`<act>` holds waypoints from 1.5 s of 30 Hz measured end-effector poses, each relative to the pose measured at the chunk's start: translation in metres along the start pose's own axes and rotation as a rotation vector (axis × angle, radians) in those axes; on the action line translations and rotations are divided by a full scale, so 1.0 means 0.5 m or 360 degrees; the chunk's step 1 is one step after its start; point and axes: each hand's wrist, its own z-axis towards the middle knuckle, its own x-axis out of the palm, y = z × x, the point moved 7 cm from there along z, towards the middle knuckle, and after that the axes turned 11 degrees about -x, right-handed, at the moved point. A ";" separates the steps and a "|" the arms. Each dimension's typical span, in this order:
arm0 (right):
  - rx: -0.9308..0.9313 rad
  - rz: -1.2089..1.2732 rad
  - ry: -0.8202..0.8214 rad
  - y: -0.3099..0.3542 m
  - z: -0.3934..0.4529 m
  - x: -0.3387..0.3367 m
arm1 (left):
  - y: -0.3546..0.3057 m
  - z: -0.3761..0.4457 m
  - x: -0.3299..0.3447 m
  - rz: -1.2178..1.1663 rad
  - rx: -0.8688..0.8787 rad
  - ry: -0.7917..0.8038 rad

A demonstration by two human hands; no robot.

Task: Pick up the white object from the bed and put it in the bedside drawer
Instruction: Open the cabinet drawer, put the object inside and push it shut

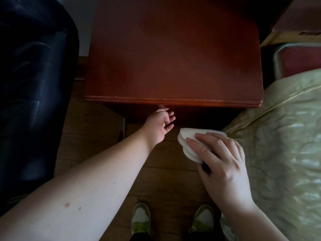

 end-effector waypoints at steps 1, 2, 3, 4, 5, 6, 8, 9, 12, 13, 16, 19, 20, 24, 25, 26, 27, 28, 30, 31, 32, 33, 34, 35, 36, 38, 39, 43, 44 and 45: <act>0.0003 0.0006 0.0006 0.003 0.000 0.000 | 0.004 0.001 0.000 0.0010 -0.0003 0.0007; 0.0006 0.0013 0.0010 0.004 -0.001 0.000 | 0.007 0.000 0.001 0.0023 -0.0015 -0.0002; 0.0008 0.0019 0.0011 0.004 -0.002 -0.001 | 0.010 -0.002 0.001 0.0055 -0.0034 -0.0037; 0.0011 0.0023 0.0011 0.005 -0.003 -0.001 | 0.014 -0.007 -0.002 0.0116 -0.0057 -0.0096; 0.0016 0.0025 0.0008 0.005 -0.006 -0.001 | 0.022 -0.011 -0.007 0.0187 -0.0078 -0.0158; 0.0023 0.0026 0.0004 0.006 -0.008 -0.003 | 0.034 -0.013 -0.015 0.0239 -0.0090 -0.0193; 0.0035 0.0021 0.0006 0.007 -0.011 -0.005 | 0.066 -0.017 -0.027 0.0251 -0.0091 -0.0157; 0.0039 0.0015 0.0013 0.007 -0.011 -0.005 | 0.082 -0.021 -0.033 0.0236 -0.0092 -0.0142; 0.0056 -0.0001 0.0014 0.006 -0.017 -0.002 | 0.125 -0.035 -0.051 0.0221 -0.0125 -0.0230; 0.0065 0.0000 0.0006 0.008 -0.019 -0.001 | 0.142 -0.038 -0.055 0.0213 -0.0155 -0.0254; 0.0126 -0.0027 0.0003 0.009 -0.022 0.007 | 0.193 -0.055 -0.066 0.0230 -0.0236 -0.0210; 0.0236 -0.0052 0.0033 -0.003 -0.029 0.024 | 0.221 -0.069 -0.079 0.0234 -0.0234 -0.0152; 0.0274 -0.0025 0.0051 -0.010 -0.029 0.031 | 0.223 -0.072 -0.080 0.0233 -0.0224 -0.0131; 0.0515 0.0225 -0.0001 -0.037 -0.011 0.053 | 0.219 -0.078 -0.092 0.0295 -0.0220 -0.0070; 0.0540 0.0294 -0.0049 -0.041 0.000 0.056 | 0.216 -0.078 -0.095 0.0316 -0.0213 -0.0061; 0.0527 0.0348 -0.0080 -0.041 0.012 0.061 | 0.212 -0.078 -0.100 0.0330 -0.0208 -0.0062; 0.0508 0.0411 -0.0095 -0.038 0.025 0.068 | 0.208 -0.078 -0.107 0.0333 -0.0206 -0.0076; 0.0528 0.0500 -0.0108 -0.037 0.036 0.078 | 0.203 -0.079 -0.113 0.0327 -0.0203 -0.0093; 0.0752 0.0712 -0.0149 -0.048 0.048 0.102 | 0.196 -0.082 -0.123 0.0311 -0.0186 -0.0110; 0.0917 0.0795 -0.0168 -0.058 0.050 0.115 | 0.193 -0.083 -0.127 0.0305 -0.0179 -0.0113; 0.1076 0.0851 -0.0173 -0.070 0.050 0.128 | 0.192 -0.086 -0.132 0.0298 -0.0174 -0.0110; 0.1213 0.0876 -0.0164 -0.085 0.049 0.140 | 0.191 -0.087 -0.136 0.0293 -0.0168 -0.0099; 0.1322 0.0872 -0.0141 -0.101 0.048 0.150 | 0.190 -0.089 -0.138 0.0293 -0.0158 -0.0077; 0.1410 0.0841 -0.0107 -0.118 0.049 0.156 | 0.188 -0.090 -0.140 0.0295 -0.0146 -0.0054; 0.1479 0.0792 -0.0068 -0.133 0.051 0.161 | 0.186 -0.092 -0.142 0.0301 -0.0137 -0.0038; 0.1548 0.0686 0.0028 -0.162 0.057 0.169 | 0.182 -0.092 -0.144 0.0309 -0.0131 -0.0030; 0.1533 0.0619 0.0098 -0.175 0.064 0.174 | 0.181 -0.091 -0.145 0.0311 -0.0131 -0.0031; 0.1549 0.0375 0.0500 -0.230 0.078 0.198 | 0.178 -0.089 -0.147 0.0319 -0.0127 -0.0028; 0.1585 0.0314 0.0607 -0.242 0.075 0.205 | 0.178 -0.089 -0.148 0.0315 -0.0131 -0.0033; 0.1581 0.0254 0.0712 -0.251 0.072 0.215 | 0.177 -0.089 -0.148 0.0311 -0.0133 -0.0040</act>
